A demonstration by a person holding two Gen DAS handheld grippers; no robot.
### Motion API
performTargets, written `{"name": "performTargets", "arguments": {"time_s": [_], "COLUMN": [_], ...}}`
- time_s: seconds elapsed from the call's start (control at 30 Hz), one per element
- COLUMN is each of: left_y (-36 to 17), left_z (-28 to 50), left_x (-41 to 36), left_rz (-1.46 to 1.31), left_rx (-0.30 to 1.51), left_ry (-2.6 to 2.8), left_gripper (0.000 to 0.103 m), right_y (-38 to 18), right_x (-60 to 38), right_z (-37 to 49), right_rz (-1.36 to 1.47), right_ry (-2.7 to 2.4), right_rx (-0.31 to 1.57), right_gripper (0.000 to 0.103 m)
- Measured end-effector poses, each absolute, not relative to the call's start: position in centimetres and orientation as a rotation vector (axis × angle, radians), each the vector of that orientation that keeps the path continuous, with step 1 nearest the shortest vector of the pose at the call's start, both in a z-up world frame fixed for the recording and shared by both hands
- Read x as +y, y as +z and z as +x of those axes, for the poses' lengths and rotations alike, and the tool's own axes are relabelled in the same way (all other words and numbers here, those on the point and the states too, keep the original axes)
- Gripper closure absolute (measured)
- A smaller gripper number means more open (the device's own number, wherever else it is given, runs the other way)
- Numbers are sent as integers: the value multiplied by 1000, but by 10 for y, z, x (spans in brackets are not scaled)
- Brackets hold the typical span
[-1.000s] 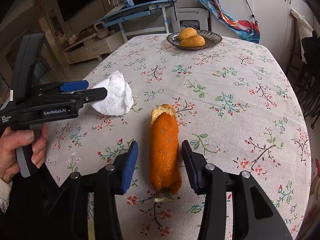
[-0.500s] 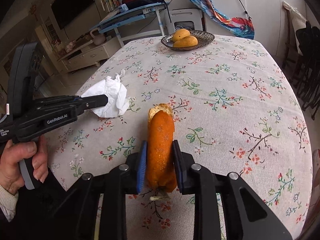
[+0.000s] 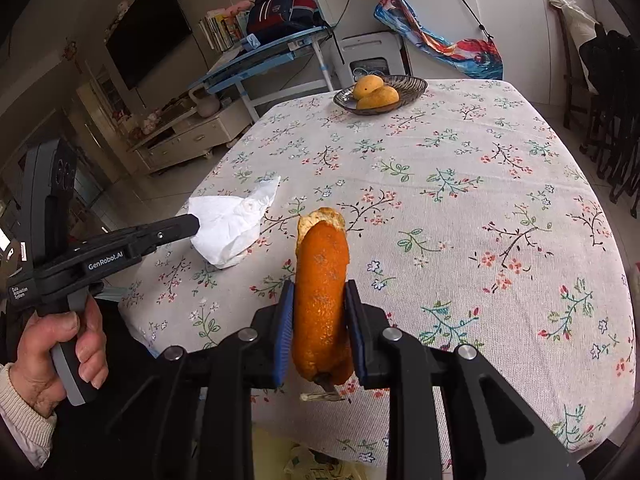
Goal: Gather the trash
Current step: 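Lift the white tissue with the left tool while the right tool holds the peel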
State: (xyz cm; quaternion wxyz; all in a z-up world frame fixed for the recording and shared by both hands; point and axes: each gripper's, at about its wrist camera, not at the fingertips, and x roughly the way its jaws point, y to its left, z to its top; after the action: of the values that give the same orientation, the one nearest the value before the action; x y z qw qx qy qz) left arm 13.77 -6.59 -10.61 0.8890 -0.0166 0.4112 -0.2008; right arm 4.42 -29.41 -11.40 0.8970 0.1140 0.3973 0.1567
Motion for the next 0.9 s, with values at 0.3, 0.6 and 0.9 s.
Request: {"name": "performTargets", "arguments": {"time_s": [0.3,0.6,0.9], "left_y": [-115,-135,-123], "left_z": [156,180,166], "left_x": [-81,-113,-92], "left_rz": [15,138,-19], "left_rx": [851,907,882], "left_ry": [-328,-322,-434], "left_gripper": [21,28,93], "right_y": [-125,-130,-130], "right_x": [-291,-280,-280], "right_z": [53,55,50], "right_rz": [222,147,133], "right_ry": [299,282,296], "right_rx": [844,854,863], "right_gripper": [76,65,77]}}
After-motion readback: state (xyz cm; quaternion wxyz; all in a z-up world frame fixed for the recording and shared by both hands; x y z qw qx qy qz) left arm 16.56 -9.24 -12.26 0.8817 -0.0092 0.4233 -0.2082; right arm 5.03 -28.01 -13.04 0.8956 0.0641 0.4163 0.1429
